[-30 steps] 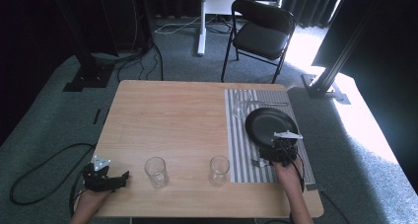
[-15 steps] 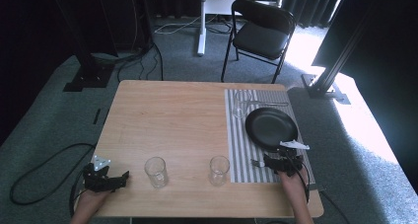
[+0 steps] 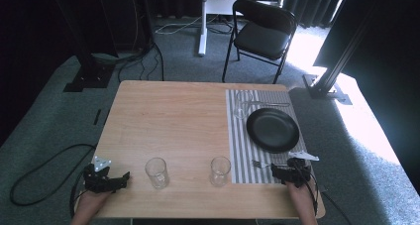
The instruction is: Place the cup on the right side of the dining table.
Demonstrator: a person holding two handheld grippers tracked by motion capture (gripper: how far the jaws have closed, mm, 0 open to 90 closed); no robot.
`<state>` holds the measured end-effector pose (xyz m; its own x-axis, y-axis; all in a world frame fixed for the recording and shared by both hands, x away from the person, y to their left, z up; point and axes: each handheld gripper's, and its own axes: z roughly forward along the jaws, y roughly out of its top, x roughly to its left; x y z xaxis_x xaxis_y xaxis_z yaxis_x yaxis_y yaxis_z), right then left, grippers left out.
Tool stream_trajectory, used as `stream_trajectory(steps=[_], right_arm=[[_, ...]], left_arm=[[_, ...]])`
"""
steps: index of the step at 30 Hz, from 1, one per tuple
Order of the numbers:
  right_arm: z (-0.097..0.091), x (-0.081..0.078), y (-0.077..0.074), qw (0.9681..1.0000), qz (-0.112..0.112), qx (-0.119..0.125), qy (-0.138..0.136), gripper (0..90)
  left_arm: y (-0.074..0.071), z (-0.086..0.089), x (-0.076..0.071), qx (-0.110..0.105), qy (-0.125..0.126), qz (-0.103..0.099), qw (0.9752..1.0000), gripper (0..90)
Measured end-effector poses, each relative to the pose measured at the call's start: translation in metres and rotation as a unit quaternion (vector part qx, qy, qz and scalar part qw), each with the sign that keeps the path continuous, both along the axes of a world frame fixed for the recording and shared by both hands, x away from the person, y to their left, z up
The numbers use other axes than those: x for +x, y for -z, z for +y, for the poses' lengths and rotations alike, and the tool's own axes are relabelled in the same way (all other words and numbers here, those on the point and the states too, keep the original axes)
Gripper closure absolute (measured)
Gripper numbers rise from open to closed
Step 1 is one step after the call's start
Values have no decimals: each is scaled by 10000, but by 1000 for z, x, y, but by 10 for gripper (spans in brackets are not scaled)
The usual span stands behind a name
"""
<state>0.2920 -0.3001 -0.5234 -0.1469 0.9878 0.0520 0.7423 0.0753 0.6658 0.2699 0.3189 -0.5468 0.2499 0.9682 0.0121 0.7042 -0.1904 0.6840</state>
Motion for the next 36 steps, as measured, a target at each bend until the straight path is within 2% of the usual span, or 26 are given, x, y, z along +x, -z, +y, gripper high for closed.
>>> stream_trajectory(steps=[5,7,17,24,27,28,29,30,31,33,36], right_arm=[[-8,-7,7,10000,73,20,43,119],[-12,-11,9,10000,-4,31,71,119],[-27,-22,17,9998,-71,46,199,118],[-32,-26,23,9991,-179,-196,324,114],[-34,-25,23,9991,-185,-170,328,109],[-34,-26,23,9983,-243,-289,437,107],[-34,-26,23,9982,-256,-298,449,106],[-36,-27,24,9981,-257,-281,492,106],[-38,-27,25,9983,-275,-165,483,106],[-39,-29,27,9981,-386,-153,461,106],[-39,-31,28,9979,-408,-137,478,107]], left_arm=[[0,0,0,0,-1,1,10000,4],[0,0,0,0,0,0,10000,4],[0,0,0,-1,-1,0,10000,4],[0,0,0,0,-2,1,10000,4],[0,0,0,0,0,0,10000,5],[0,0,0,0,0,0,10000,5],[0,0,0,0,-1,0,10000,5],[0,0,0,0,0,0,10000,4],[0,0,0,0,0,0,10000,5],[0,0,0,0,0,1,10000,4],[0,0,0,1,0,0,10000,5]])
